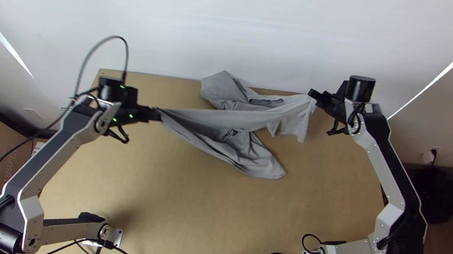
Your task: Fold the t-shirt
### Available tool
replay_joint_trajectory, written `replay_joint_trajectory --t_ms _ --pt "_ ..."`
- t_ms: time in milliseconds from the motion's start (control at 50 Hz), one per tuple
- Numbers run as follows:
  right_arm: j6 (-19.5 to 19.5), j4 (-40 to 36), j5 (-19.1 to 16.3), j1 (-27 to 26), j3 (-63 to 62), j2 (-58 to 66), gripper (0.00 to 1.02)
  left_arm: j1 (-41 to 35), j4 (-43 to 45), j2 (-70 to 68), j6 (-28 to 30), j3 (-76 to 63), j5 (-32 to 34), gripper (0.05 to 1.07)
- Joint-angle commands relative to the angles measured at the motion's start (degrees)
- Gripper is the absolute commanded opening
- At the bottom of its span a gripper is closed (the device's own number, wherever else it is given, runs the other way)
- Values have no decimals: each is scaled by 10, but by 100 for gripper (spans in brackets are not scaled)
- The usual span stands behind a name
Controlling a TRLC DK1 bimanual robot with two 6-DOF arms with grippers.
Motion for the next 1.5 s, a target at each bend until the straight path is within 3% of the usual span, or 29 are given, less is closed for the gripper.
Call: replay_joint_trajectory --t_ms 0,360,580,760,920,1120,1320,1480 --pt "-32 7 8 -19 72 -54 2 38 -8 -25 18 73 0 8" --pt "-92 11 16 -65 220 -125 2 109 -20 -27 50 300 -1 8" --pt "-96 75 14 -70 152 -258 2 119 -17 -80 45 365 -13 8" --pt "-101 158 -12 -39 66 -420 2 134 9 -172 21 360 -14 8" --pt "-99 107 -16 0 52 -512 2 142 13 -265 4 345 -15 8" --pt "-84 26 -35 3 72 -576 2 144 23 -381 -5 317 -16 8" --pt "-52 -21 -61 3 39 -589 2 141 -19 -449 -5 240 -16 8" --pt "-7 -20 -87 4 -77 -589 2 129 -50 -493 -5 109 -13 8"
